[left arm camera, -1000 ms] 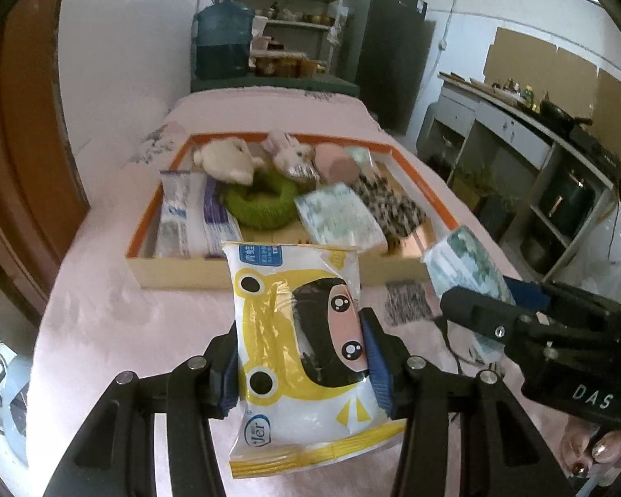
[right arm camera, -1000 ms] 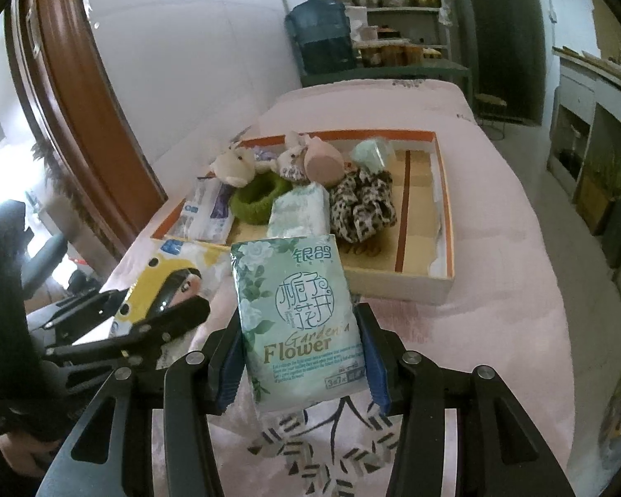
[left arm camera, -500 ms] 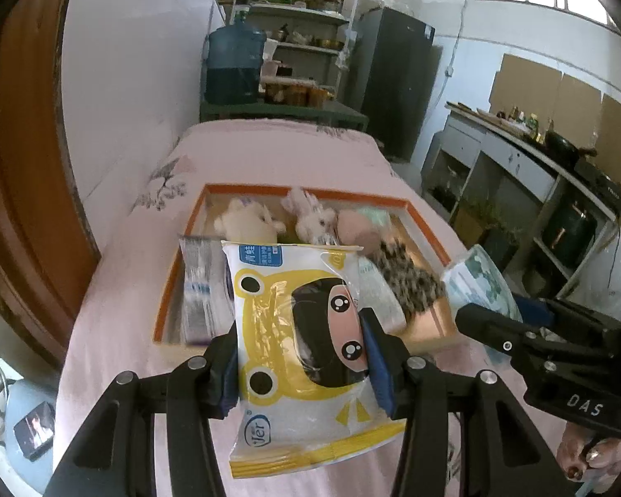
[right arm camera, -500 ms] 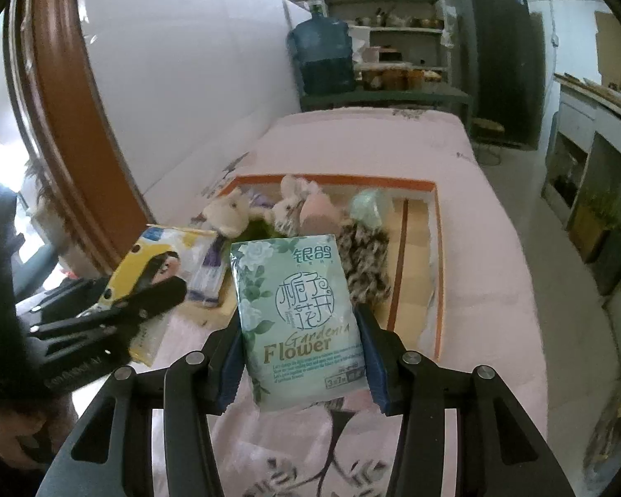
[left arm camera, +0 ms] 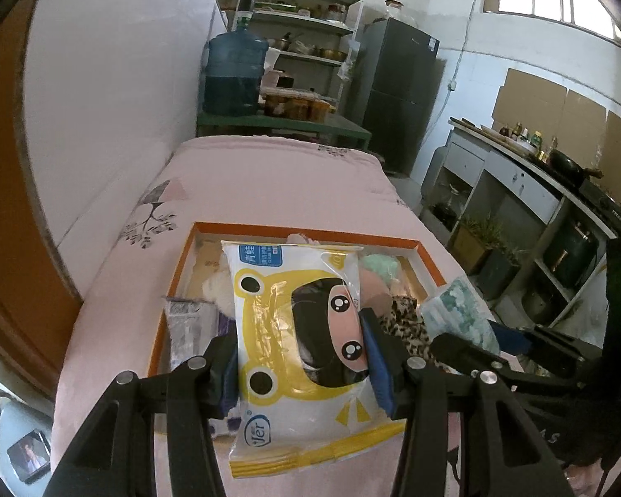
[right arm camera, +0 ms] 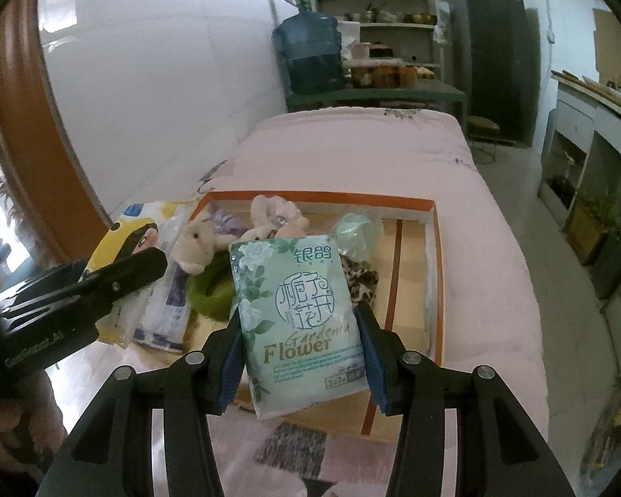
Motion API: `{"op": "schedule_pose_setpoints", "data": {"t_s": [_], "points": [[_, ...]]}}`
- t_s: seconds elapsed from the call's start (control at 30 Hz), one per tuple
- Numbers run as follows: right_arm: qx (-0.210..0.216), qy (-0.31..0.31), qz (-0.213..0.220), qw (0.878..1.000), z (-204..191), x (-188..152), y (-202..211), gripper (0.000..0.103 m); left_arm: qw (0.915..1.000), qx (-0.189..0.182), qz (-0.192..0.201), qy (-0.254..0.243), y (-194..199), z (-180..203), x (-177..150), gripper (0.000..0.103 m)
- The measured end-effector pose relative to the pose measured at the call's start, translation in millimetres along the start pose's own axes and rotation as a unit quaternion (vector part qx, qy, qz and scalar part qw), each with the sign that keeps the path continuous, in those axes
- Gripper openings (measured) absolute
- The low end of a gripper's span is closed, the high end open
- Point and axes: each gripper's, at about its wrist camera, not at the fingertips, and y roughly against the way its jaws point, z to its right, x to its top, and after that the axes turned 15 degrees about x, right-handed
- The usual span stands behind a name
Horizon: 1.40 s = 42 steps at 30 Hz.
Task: Organize soft objects
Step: 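Carry the wipes pack and tissue pack over the tray with both tools, then open the left tool to drop the wipes pack while the right tool releases the tissue pack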
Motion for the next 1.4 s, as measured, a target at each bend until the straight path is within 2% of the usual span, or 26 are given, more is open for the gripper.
{"op": "schedule_pose_setpoints", "data": {"t_s": [0.4,0.83,0.97,1.07,1.13,1.4], "points": [[-0.017,-0.014,-0.016,1.0,25.6,8.1,-28.4,0.051,0.9998,0.002,-0.014,-0.013,-39.7,15.2,11.8,0.05],[-0.025,-0.029,-0.034,0.999,43.8,3.7,-50.8,0.053,0.9988,0.009,-0.041,-0.024,-74.5,26.8,2.4,0.051],[-0.028,-0.024,-0.036,0.999,42.2,3.2,-51.2,0.054,0.998,-0.007,-0.061,-0.015,-84.5,24.5,0.1,0.051],[-0.03,-0.021,-0.039,0.999,41.2,1.9,-52.5,0.055,0.9958,-0.028,-0.085,0.017,-93.3,15.7,-3.0,0.052],[-0.03,-0.02,-0.04,0.999,40.7,1.2,-53.0,0.056,0.9956,-0.029,-0.085,0.029,-93.1,12.3,-4.0,0.052],[-0.032,-0.022,-0.036,0.999,40.1,0.4,-50.8,0.062,0.997,-0.015,-0.075,0.011,-86.9,16.4,-5.9,0.054]]}}
